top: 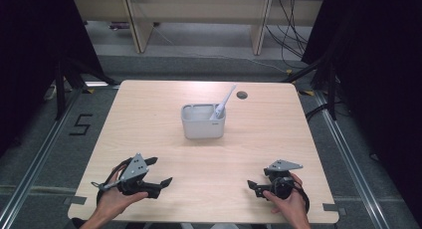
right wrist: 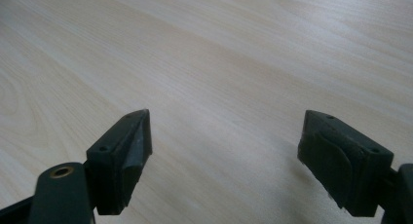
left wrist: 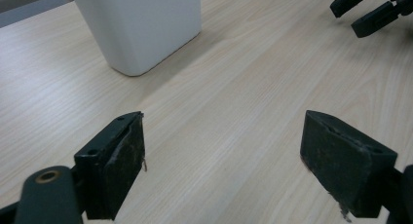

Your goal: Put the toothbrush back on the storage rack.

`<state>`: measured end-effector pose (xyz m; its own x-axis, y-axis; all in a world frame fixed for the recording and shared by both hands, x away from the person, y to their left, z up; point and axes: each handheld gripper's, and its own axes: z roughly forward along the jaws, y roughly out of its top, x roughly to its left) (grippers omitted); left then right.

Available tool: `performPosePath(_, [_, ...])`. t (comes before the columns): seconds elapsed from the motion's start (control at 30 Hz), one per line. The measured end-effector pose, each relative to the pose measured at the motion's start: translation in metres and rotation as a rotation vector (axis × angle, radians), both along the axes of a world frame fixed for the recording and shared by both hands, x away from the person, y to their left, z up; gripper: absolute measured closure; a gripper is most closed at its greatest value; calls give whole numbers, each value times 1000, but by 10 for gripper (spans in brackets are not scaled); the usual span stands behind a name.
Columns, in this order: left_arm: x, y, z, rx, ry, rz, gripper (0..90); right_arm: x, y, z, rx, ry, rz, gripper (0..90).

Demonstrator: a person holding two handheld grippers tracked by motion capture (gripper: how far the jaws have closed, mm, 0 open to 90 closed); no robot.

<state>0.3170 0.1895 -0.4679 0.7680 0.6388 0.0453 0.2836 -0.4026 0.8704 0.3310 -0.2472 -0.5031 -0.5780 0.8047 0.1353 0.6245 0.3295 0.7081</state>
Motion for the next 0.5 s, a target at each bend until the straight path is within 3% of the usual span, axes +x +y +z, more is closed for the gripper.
performPosePath(0.13, [-5, 2, -5, 10, 9, 1, 159, 0, 0, 0, 0, 0, 0, 202])
performPosePath(0.17, [-6, 3, -6, 25, 13, -6, 159, -2, 2, 0, 10, 18, -14, 202])
performPosePath(0.4, [-14, 7, -12, 46, 23, -4, 158, 0, 0, 0, -4, -3, -1, 202])
performPosePath(0.43, [-16, 10, -13, 70, 22, -8, 158, 0, 0, 0, -5, -3, -1, 202])
performPosePath(0.47, [-16, 10, -13, 70, 22, -8, 158, 0, 0, 0, -5, -3, -1, 202])
performPosePath(0.5, [-18, 10, -15, 41, 29, 6, 158, 0, 0, 0, -5, -3, -1, 202])
